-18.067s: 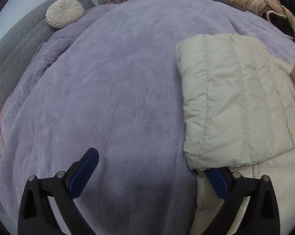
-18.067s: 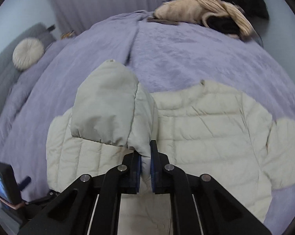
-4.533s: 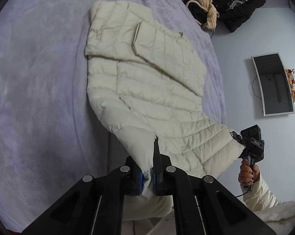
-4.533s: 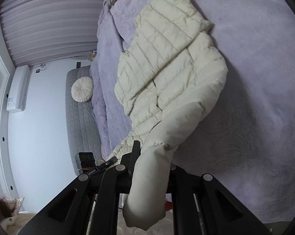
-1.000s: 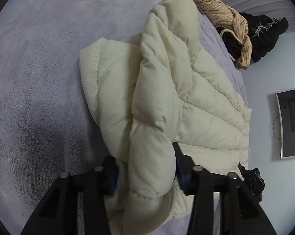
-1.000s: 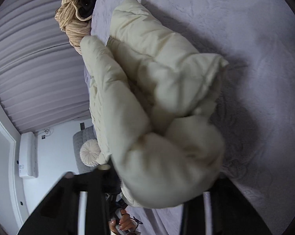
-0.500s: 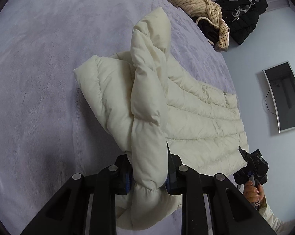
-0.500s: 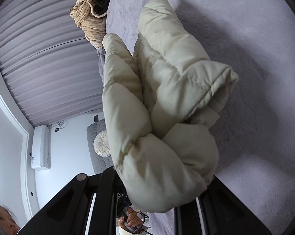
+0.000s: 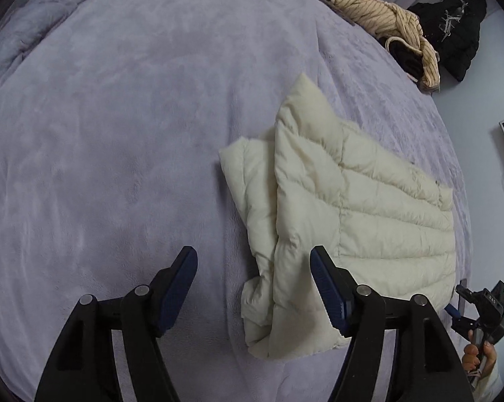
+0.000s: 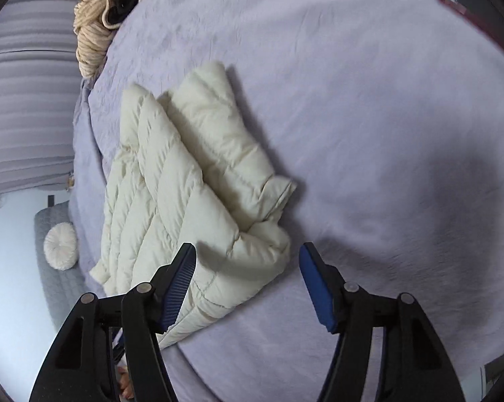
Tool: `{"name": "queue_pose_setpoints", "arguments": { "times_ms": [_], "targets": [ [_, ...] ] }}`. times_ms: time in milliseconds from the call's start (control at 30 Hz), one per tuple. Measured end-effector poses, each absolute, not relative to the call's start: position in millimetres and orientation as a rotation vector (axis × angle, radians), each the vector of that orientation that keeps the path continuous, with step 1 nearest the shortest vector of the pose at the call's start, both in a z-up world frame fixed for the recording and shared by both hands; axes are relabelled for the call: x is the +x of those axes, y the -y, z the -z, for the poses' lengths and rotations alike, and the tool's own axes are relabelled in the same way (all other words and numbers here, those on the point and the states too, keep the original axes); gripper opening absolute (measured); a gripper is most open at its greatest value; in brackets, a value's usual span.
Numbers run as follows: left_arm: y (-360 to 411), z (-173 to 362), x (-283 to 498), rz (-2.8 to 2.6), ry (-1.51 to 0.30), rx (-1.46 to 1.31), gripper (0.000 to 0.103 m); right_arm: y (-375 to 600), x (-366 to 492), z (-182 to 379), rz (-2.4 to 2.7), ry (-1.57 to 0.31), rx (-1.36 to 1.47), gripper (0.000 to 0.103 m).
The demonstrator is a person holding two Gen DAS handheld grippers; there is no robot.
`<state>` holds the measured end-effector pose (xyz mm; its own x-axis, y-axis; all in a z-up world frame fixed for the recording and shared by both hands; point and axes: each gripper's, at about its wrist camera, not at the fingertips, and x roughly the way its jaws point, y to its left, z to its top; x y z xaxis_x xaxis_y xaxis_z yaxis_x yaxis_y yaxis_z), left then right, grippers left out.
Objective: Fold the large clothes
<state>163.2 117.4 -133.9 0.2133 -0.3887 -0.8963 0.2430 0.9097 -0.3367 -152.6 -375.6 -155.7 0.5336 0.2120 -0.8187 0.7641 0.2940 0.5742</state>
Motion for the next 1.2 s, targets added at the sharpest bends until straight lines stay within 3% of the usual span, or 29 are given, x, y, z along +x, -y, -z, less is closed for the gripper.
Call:
{"name": "queue_pose_setpoints", "arguments": {
  "times_ms": [33,67,267,467,700,1200],
  "targets": [
    [-115.2,125.8,167.4,0.455,-1.259,-0.144,0.07,375.6,-158.8,144.1,0.474,-0.962,1.213,0.025],
    [-111.3,118.0,170.6,0.473,-1.235,-0.15,0.07,376.4,-153.7,132.7,0.468,-0.95,1.174,0.005],
    [-46.8,113.2,174.0,0.64,-1.222,-0.108,0.07,319.0,-60.6,91.3,0.168,-1.002,0.839,0.005],
    [13.6,150.6,174.9,0.648,-1.216,-0.002,0.07,260.0,11.4,118.7,0.053,-1.07,0.663,0.005],
    [20.1,191.5,201.1,0.643,-1.242,-0.011,0.07,294.4,31.4,184.1,0.105,-1.118,0.79,0.0],
    [25.2,204.6,204.3,0.647,-1.26,0.0,0.07,306.8,20.3,203.2,0.072,-1.128,0.857,0.0]
  ]
}}
